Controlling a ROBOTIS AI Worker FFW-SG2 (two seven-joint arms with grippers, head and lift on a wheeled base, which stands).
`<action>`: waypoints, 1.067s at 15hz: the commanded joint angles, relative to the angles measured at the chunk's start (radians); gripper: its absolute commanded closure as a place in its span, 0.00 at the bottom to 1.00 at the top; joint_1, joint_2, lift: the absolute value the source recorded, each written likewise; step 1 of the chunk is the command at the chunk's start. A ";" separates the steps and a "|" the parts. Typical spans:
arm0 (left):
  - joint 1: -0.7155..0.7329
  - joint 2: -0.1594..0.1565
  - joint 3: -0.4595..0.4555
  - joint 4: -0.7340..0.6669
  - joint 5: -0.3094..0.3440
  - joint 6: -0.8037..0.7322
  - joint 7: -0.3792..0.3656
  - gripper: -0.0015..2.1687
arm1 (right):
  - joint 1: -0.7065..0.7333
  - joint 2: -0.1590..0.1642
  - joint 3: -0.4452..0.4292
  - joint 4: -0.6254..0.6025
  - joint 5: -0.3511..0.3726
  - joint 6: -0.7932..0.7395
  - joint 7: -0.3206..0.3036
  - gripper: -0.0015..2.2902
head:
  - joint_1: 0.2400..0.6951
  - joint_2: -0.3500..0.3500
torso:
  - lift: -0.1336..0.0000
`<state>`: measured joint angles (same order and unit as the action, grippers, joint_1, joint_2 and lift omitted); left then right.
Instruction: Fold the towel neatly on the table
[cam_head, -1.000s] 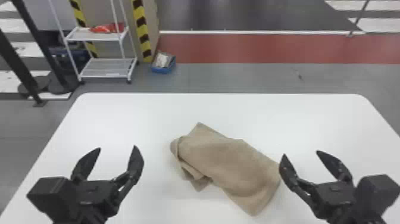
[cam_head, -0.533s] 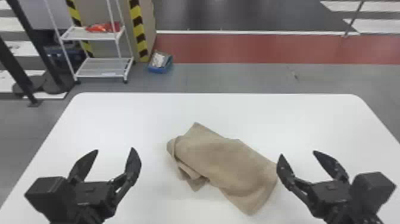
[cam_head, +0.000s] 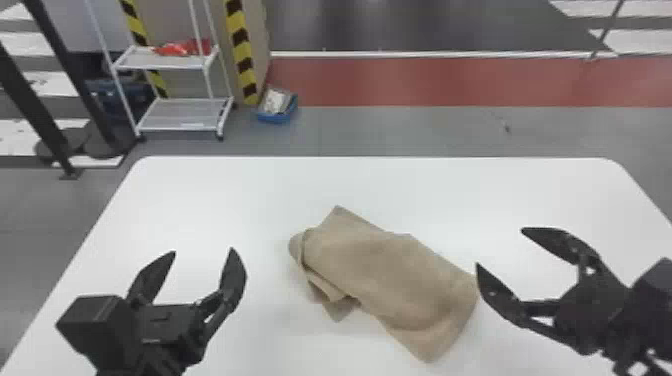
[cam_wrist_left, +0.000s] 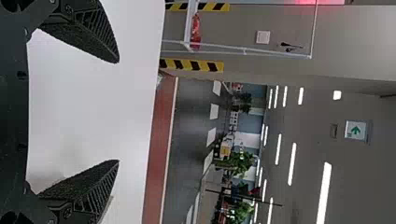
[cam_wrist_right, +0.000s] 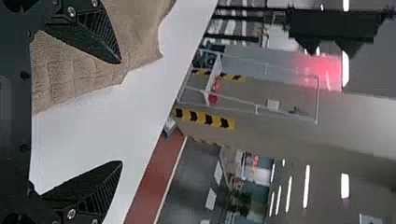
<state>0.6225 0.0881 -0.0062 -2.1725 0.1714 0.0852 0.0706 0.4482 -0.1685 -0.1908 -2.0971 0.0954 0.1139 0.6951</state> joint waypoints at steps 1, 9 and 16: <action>0.002 -0.001 -0.001 -0.001 0.000 0.000 -0.002 0.06 | -0.065 -0.057 -0.064 -0.021 0.122 -0.007 0.159 0.06 | 1.00 0.55 | 0.07; 0.022 -0.005 0.003 -0.003 -0.001 -0.003 0.002 0.06 | -0.198 -0.287 -0.029 0.078 0.477 -0.013 0.343 0.09 | 1.00 0.40 | 0.07; 0.023 -0.008 0.005 0.007 -0.001 -0.009 0.005 0.06 | -0.283 -0.330 0.146 0.181 0.629 -0.016 0.368 0.13 | 1.00 0.39 | 0.07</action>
<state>0.6460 0.0805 -0.0012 -2.1661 0.1706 0.0760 0.0742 0.1919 -0.4965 -0.0825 -1.9399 0.7024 0.0975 1.0618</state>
